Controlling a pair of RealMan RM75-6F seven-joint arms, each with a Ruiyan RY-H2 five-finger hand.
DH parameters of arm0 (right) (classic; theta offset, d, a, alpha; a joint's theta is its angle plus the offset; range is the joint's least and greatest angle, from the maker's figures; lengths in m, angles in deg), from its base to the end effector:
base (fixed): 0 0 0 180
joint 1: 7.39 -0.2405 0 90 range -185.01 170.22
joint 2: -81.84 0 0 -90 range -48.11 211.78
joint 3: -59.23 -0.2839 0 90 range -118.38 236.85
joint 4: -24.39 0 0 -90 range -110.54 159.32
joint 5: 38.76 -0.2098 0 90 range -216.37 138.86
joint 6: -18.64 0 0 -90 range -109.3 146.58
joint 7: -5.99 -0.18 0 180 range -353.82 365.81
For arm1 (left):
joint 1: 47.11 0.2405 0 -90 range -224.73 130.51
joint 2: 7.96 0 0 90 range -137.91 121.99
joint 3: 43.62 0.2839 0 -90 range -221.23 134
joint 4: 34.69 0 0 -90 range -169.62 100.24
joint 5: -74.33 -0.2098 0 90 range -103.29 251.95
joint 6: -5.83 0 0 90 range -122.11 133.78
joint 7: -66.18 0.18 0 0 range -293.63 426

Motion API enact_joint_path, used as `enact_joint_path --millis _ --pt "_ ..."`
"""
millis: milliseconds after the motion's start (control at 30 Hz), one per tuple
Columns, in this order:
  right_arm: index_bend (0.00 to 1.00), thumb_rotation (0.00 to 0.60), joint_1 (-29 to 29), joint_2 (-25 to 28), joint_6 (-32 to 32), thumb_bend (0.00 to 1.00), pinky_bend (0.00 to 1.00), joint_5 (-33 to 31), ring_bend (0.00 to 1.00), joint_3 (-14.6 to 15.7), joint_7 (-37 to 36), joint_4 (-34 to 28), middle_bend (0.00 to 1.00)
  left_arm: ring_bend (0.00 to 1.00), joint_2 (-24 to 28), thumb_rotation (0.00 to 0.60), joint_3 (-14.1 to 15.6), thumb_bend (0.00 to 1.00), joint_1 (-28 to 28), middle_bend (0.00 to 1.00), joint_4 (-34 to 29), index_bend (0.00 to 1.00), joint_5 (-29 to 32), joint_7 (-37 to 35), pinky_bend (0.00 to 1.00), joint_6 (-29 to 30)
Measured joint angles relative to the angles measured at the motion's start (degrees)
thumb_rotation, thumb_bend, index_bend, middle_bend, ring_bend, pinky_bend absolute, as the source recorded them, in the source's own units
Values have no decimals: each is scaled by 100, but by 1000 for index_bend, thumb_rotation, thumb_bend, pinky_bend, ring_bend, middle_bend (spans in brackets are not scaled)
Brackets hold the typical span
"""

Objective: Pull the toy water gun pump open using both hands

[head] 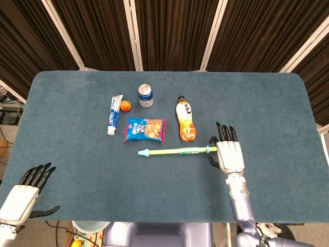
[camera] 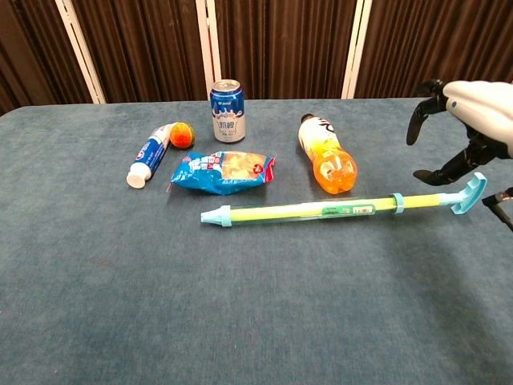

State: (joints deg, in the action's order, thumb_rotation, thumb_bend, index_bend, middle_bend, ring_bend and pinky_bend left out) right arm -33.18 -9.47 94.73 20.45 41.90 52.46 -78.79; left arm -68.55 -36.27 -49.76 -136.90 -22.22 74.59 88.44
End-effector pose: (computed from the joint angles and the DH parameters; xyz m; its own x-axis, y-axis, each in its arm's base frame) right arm -0.1808 -0.3347 0.0234 0.4290 -0.0811 0.8997 -0.9033 -0.0461 0.4265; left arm -0.2998 0.1613 0.1332 0.4423 0.2156 0.8706 0.8953 -0.1636 -0.4144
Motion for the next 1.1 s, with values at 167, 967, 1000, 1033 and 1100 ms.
enact_joint_path --millis 167,967,1000,1033,1100 --pt "416 600 -148 -224 -58 302 0 -262 0 -69 -21 485 38 0 -25 600 -18 41 -18 0 -19 0 30 38 78 -45" --pt "438 600 -405 -768 -387 305 0 -595 0 93 -546 2152 22 0 -87 600 -53 40 -28 0 -64 0 108 106 78 -99" --pt "438 600 -411 -783 -392 305 0 -614 0 97 -541 2188 23 0 -90 600 -56 41 -28 0 -63 0 110 103 78 -98" --pt "438 600 -420 -799 -399 304 0 -634 0 100 -536 2231 23 0 -93 600 -57 41 -29 0 -63 0 113 100 78 -99" --pt "437 600 -430 -817 -406 304 0 -658 0 102 -534 2290 23 0 -96 600 -60 40 -32 0 -62 0 121 98 78 -107"
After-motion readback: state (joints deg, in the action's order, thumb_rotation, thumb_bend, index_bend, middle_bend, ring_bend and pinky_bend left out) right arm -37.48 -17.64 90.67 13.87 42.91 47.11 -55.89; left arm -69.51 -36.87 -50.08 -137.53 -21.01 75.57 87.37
